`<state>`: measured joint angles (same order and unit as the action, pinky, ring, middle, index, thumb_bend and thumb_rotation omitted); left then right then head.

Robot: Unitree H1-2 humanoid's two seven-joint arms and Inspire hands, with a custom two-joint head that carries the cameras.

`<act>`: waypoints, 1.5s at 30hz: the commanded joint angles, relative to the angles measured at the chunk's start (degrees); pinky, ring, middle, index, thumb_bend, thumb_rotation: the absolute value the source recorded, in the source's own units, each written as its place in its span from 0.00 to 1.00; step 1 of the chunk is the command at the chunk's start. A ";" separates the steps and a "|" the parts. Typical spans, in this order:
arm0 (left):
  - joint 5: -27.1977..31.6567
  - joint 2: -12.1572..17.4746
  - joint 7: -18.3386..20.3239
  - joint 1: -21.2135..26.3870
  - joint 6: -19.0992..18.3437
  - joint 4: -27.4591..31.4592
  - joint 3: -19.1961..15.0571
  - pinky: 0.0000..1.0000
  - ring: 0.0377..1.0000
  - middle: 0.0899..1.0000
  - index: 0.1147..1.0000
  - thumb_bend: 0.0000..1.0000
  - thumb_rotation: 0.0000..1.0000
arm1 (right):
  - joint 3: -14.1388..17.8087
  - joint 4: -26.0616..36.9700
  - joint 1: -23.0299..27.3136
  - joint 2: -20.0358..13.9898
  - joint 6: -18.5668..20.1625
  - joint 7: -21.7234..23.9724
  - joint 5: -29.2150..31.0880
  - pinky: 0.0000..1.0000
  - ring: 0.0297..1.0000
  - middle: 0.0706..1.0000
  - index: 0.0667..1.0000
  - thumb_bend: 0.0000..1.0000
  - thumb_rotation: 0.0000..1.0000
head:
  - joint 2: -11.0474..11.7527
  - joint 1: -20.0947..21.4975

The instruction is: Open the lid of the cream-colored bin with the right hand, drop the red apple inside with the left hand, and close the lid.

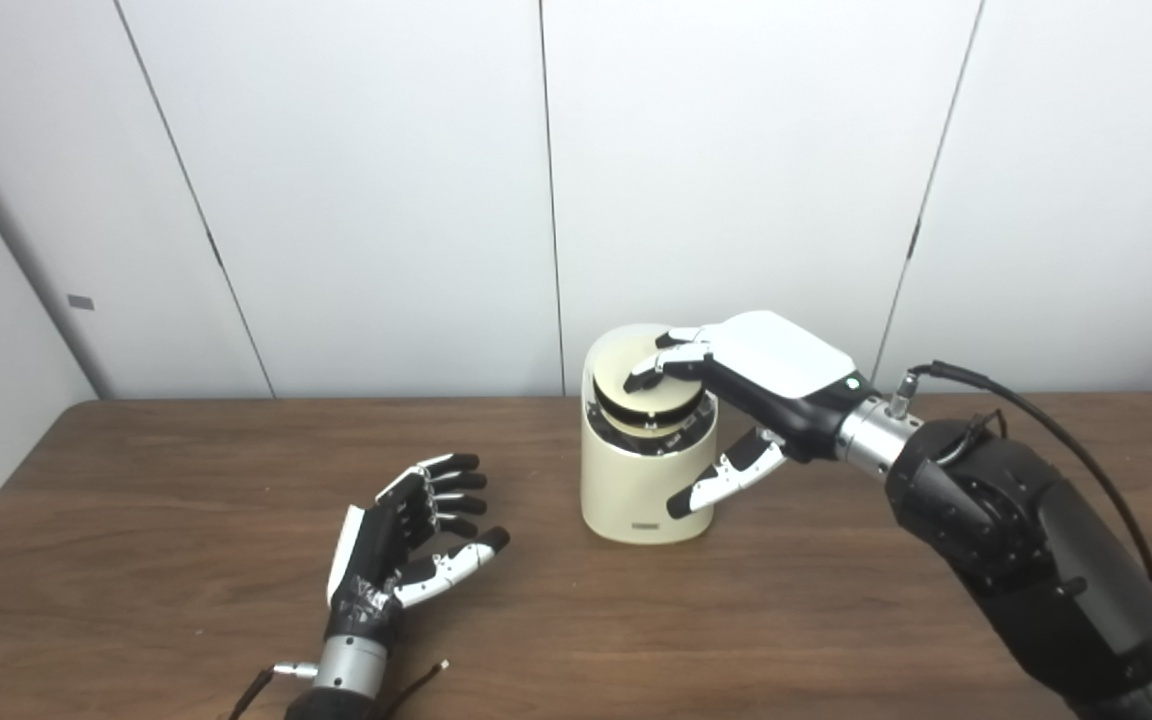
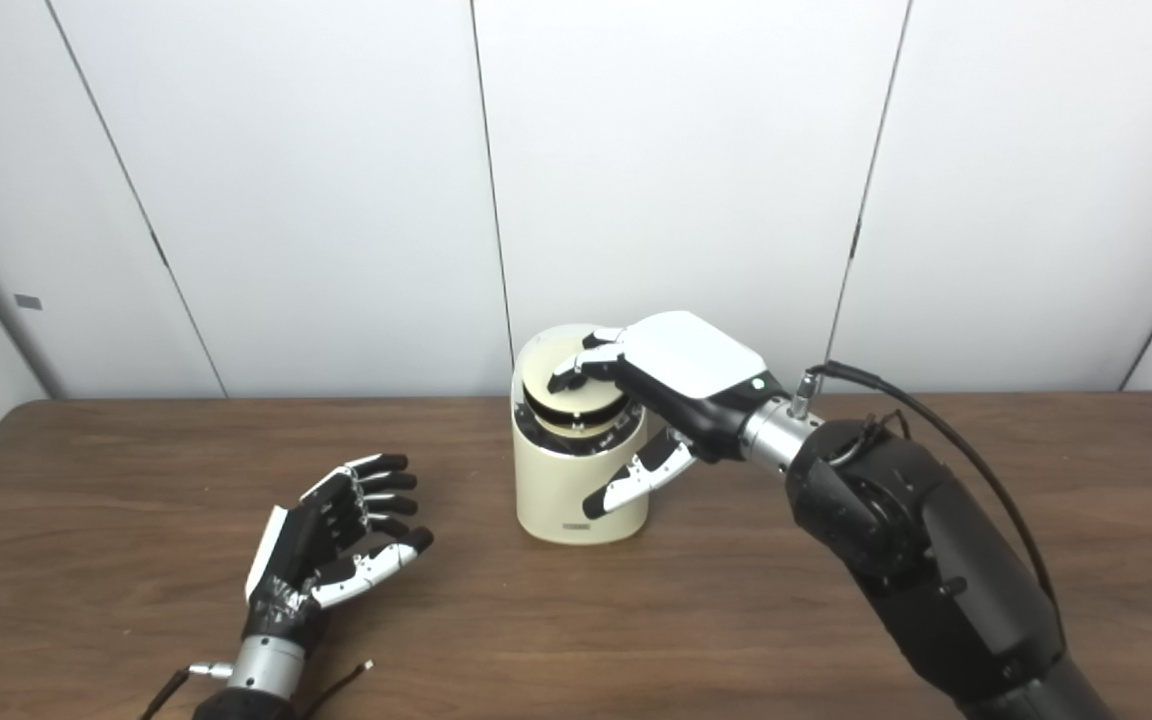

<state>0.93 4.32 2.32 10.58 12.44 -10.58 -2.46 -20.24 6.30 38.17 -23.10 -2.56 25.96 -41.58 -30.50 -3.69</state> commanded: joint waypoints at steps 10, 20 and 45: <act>0.36 -1.38 -0.36 -2.88 -0.21 -0.49 0.14 0.53 0.60 0.65 0.69 0.66 0.00 | -2.20 1.05 -0.41 -1.83 -1.12 2.29 -4.04 0.92 0.90 0.76 0.75 0.69 0.48 | -0.62 -0.09; 0.24 -1.40 -0.40 -2.98 -0.24 -0.12 0.10 0.52 0.59 0.65 0.69 0.66 0.00 | -6.60 2.07 0.79 -4.26 -0.42 9.40 -9.58 0.96 0.94 0.78 0.76 0.74 0.59 | -1.23 -0.34; 0.65 -1.22 0.15 -2.74 0.30 -0.59 -0.08 0.52 0.60 0.65 0.69 0.66 0.00 | 14.01 -0.91 -7.30 3.89 0.14 -14.78 4.75 0.74 0.86 0.88 0.90 0.66 0.40 | -0.66 -0.04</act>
<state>0.91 3.88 2.44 10.09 11.82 -9.60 -2.94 -8.34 5.36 30.52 -19.40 -1.96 13.94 -39.48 -31.11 -3.69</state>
